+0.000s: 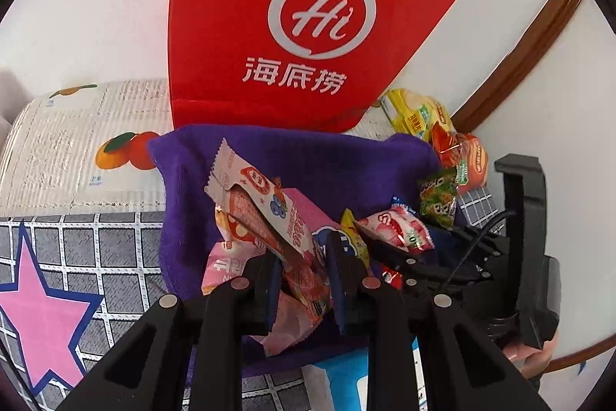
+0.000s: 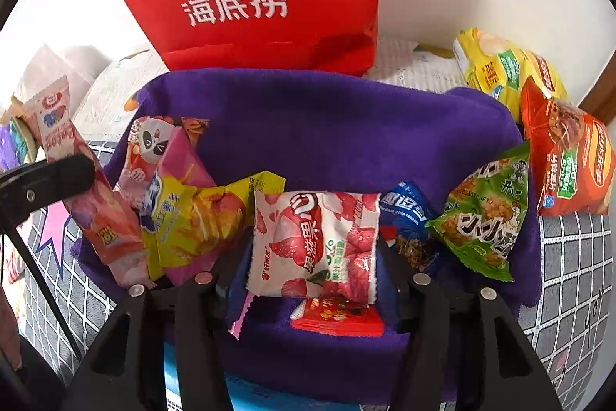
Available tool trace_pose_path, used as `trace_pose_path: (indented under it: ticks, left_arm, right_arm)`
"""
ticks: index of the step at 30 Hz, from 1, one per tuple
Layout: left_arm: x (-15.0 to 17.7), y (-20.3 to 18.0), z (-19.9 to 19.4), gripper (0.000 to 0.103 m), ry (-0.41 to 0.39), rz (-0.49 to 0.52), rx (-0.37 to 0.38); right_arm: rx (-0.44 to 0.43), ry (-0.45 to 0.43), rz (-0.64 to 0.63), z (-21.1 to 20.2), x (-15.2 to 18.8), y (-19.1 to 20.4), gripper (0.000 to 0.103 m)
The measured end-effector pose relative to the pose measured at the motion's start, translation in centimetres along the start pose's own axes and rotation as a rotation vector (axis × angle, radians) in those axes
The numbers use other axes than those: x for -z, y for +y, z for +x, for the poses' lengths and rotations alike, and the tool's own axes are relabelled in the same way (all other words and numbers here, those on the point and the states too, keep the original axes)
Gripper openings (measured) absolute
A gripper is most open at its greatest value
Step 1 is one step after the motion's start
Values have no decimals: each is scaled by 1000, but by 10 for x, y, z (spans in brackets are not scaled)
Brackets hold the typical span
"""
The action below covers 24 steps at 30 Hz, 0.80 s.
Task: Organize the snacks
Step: 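Lower both held packets onto the purple towel and open both tools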
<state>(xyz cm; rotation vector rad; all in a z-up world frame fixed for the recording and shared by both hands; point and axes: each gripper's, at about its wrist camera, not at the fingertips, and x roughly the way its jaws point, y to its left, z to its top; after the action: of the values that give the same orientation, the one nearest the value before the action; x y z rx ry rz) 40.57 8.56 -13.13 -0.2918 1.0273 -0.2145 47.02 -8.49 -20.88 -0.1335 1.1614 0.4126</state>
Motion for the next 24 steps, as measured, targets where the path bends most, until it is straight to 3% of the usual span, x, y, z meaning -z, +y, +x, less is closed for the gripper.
trace_pose_path:
  ticks: [8, 24]
  left_arm:
    - [2, -3, 10, 21, 30, 3, -10]
    - [5, -7, 30, 25, 51, 6, -18]
  right_arm:
    - [24, 0, 17, -9, -1, -6, 71]
    - [13, -158, 68, -70, -5, -22, 71]
